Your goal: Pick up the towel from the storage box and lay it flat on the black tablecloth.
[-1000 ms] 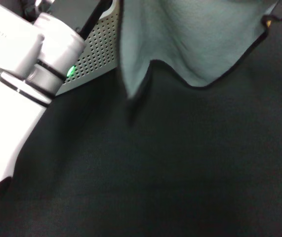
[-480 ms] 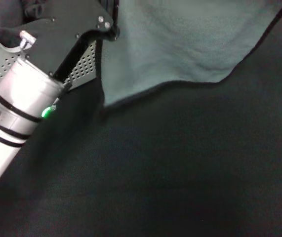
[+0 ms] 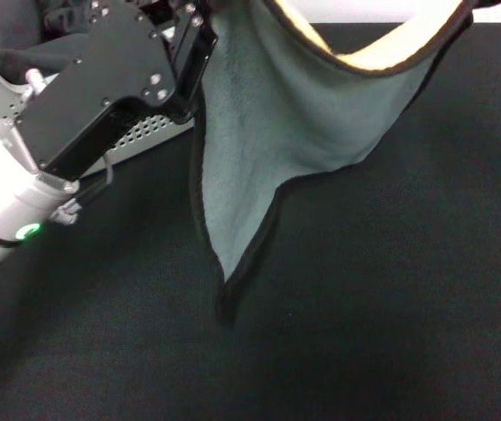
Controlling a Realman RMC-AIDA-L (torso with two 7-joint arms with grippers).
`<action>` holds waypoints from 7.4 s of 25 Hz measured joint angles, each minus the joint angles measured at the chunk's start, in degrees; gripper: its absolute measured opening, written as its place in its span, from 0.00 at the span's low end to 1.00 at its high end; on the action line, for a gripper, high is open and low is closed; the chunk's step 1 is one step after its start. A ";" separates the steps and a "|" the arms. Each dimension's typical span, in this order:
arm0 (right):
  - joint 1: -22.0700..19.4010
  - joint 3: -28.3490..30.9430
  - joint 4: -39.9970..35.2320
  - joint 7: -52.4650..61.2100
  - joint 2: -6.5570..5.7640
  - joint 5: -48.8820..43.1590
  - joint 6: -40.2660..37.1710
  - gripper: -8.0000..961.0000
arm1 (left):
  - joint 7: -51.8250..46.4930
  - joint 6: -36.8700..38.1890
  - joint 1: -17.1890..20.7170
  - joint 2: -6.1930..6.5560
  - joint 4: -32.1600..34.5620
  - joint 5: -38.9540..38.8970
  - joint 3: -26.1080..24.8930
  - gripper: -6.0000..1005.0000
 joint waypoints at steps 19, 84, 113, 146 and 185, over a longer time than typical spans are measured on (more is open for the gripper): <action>-10.89 -1.03 -29.54 20.75 0.77 -13.51 20.43 0.02 | -28.52 30.08 4.26 0.21 -0.22 19.58 -24.29 0.03; 7.75 11.10 19.69 12.81 0.16 -25.06 16.03 0.02 | -16.42 14.09 -13.55 -0.73 -31.26 43.11 -35.15 0.04; 20.67 -1.89 36.45 5.32 2.17 -26.30 -23.72 0.02 | 15.98 -12.90 -28.50 -2.46 -51.14 23.12 -35.23 0.05; 22.51 -4.69 37.10 5.18 2.17 -24.64 -31.89 0.03 | 15.77 -22.12 -31.87 -2.46 -53.06 20.17 -35.14 0.11; 8.95 2.72 14.92 9.05 1.45 -32.84 -22.45 0.91 | 15.81 -8.31 -25.68 -2.45 -53.33 24.99 -34.59 0.88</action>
